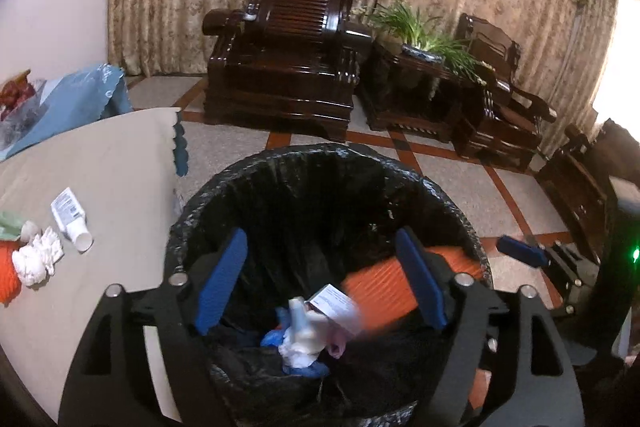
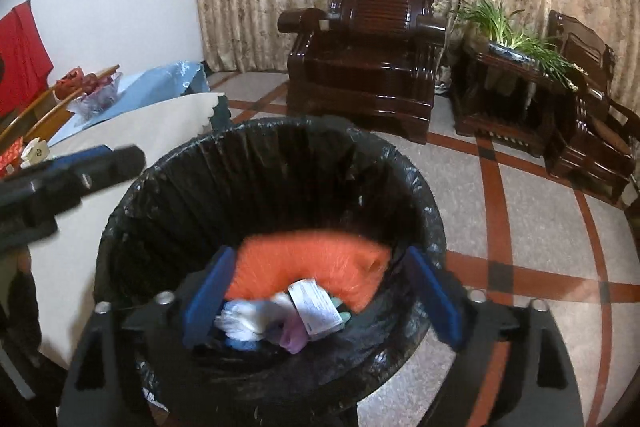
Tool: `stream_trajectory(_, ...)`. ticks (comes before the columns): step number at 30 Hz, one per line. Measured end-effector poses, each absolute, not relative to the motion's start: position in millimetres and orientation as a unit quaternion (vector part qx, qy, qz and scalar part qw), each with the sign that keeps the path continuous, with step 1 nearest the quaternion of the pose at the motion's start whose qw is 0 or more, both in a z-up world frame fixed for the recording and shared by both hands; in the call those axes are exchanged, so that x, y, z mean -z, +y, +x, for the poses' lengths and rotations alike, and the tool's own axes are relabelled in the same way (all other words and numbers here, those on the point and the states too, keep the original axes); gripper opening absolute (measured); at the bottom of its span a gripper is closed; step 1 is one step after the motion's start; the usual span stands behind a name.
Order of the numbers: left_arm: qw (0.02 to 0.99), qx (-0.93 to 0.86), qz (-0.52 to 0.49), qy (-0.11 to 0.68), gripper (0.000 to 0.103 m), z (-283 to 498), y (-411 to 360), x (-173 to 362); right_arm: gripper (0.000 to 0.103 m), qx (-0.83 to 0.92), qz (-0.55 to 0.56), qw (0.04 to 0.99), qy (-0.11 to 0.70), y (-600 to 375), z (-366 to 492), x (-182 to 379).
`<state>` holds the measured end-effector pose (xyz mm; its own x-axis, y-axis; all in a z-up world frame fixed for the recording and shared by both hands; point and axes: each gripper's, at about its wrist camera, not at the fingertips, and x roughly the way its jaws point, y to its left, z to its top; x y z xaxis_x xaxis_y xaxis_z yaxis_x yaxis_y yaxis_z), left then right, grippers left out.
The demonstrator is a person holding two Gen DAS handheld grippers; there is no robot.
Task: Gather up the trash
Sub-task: 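Move both grippers back over the table toward the remaining items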
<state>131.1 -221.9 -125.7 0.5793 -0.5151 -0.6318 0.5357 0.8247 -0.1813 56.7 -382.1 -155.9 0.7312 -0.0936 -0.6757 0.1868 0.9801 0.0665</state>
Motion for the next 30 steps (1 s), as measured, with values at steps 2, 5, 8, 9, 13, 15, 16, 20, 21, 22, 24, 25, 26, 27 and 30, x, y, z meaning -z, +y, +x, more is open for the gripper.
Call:
stream_trajectory(2,0.889,0.291,0.009,0.353,0.078,133.2,-213.8,124.0,0.097,0.072,0.072,0.928,0.358,-378.7,52.1,155.7)
stream_trajectory(5,0.894,0.281,0.001,0.349,0.081,131.2,-195.6,118.5,0.097,0.068,0.088,0.933,0.343,-378.3,43.1,148.5)
stream_trajectory(8,0.902,0.266,-0.007,0.339,0.085,129.2,-175.3,109.0,0.097,0.065,0.095,0.94,0.32,-372.8,36.7,134.9)
stream_trajectory(9,0.904,0.262,-0.009,0.338,0.085,129.6,-168.7,106.2,0.097,0.065,0.093,0.941,0.318,-370.3,37.5,131.1)
stream_trajectory(13,0.916,0.238,-0.015,0.323,0.086,122.3,-135.9,94.1,0.097,0.045,0.094,0.948,0.301,-352.1,38.9,114.0)
stream_trajectory(15,0.923,0.221,-0.012,0.313,0.087,117.6,-116.8,88.2,0.097,0.034,0.09,0.95,0.295,-341.7,41.2,107.5)
stream_trajectory(16,0.926,0.215,-0.01,0.31,0.088,116.4,-110.2,85.3,0.097,0.027,0.088,0.952,0.293,-333.9,43.9,104.0)
stream_trajectory(20,0.938,0.183,0.002,0.296,0.088,110.1,-71.7,77.8,0.097,-0.004,0.076,0.954,0.289,-302.8,58.9,96.3)
stream_trajectory(21,0.941,0.171,0.002,0.293,0.088,108.8,-59.0,76.9,0.097,-0.01,0.074,0.954,0.29,-296.8,62.4,96.1)
stream_trajectory(22,0.942,0.164,0.001,0.292,0.088,108.4,-51.5,76.0,0.097,-0.018,0.07,0.954,0.29,-287.5,67.1,96.2)
stream_trajectory(24,0.947,0.141,0.0,0.289,0.088,107.8,-28.5,75.9,0.097,-0.031,0.066,0.954,0.29,-272.1,74.4,97.5)
stream_trajectory(25,0.948,0.133,0.001,0.289,0.088,107.2,-20.1,76.0,0.097,-0.04,0.064,0.954,0.289,-262.6,79.1,97.1)
stream_trajectory(26,0.949,0.123,0.001,0.289,0.088,108.5,-10.5,76.8,0.097,-0.046,0.062,0.955,0.287,-255.7,81.3,96.8)
stream_trajectory(27,0.95,0.111,-0.001,0.292,0.088,110.3,1.0,78.6,0.097,-0.053,0.059,0.955,0.285,-247.5,84.4,96.1)
stream_trajectory(30,0.951,0.09,-0.007,0.296,0.088,114.3,24.3,81.6,0.097,-0.077,0.049,0.956,0.278,-220.7,97.1,92.7)
